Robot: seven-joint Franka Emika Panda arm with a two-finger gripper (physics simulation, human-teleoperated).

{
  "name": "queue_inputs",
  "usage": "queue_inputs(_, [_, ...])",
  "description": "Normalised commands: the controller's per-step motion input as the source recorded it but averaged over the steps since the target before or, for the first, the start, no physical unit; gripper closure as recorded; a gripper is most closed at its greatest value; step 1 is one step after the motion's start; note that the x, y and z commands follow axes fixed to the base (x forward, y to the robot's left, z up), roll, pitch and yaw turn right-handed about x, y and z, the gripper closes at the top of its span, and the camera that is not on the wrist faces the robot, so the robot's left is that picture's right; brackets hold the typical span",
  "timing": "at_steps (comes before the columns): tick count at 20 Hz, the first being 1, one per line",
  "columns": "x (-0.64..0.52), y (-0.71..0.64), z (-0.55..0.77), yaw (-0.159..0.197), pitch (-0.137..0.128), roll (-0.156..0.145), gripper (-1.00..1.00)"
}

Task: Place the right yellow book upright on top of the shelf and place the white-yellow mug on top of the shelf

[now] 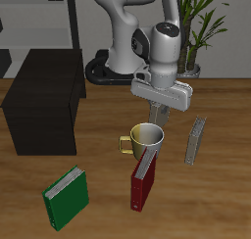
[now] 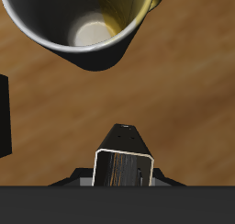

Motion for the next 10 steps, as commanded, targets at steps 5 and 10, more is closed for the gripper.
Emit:
queue_inputs(5, [-0.02,-0.11,0.26,0.003,-0.021,0.004,1.00])
queue_inputs(10, [-0.04,-0.29,0.47,0.019,-0.018,-0.010,1.00])
